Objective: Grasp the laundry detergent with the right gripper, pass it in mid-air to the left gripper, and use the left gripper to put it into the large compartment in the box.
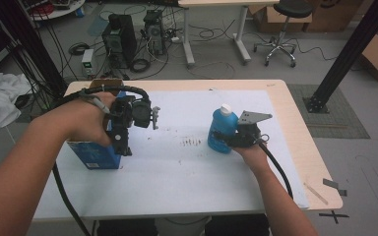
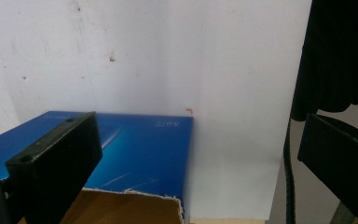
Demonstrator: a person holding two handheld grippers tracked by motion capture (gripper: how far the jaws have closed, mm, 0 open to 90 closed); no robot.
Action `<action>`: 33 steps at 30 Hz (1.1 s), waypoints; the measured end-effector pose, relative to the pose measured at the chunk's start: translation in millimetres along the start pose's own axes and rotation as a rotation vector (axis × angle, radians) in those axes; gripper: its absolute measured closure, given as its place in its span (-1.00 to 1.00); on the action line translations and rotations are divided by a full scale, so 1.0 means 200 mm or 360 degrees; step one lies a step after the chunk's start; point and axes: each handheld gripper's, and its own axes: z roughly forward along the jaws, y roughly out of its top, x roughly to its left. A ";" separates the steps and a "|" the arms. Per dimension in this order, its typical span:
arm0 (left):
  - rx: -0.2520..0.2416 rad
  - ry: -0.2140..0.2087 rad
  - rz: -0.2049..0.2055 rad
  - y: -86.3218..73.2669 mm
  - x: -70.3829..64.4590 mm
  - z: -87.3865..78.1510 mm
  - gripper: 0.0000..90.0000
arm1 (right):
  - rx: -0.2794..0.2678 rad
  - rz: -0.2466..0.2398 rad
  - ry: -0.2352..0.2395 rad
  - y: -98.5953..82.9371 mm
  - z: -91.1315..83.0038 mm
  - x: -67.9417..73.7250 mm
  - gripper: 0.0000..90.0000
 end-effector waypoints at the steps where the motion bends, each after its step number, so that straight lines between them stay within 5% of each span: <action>1: -0.0003 0.0002 0.0002 0.00 0.00 0.00 -1.00 | -0.0006 -0.0009 -0.0005 0.01 -0.01 0.00 0.06; 11: -0.0006 0.0005 0.0012 0.01 0.01 -0.02 -1.00 | 0.0015 -0.0122 0.0069 0.12 -0.08 0.03 0.06; 33: -0.0014 0.0009 0.0051 0.08 0.02 -0.07 -1.00 | 0.0017 -0.0384 0.0475 0.30 -0.16 0.23 0.06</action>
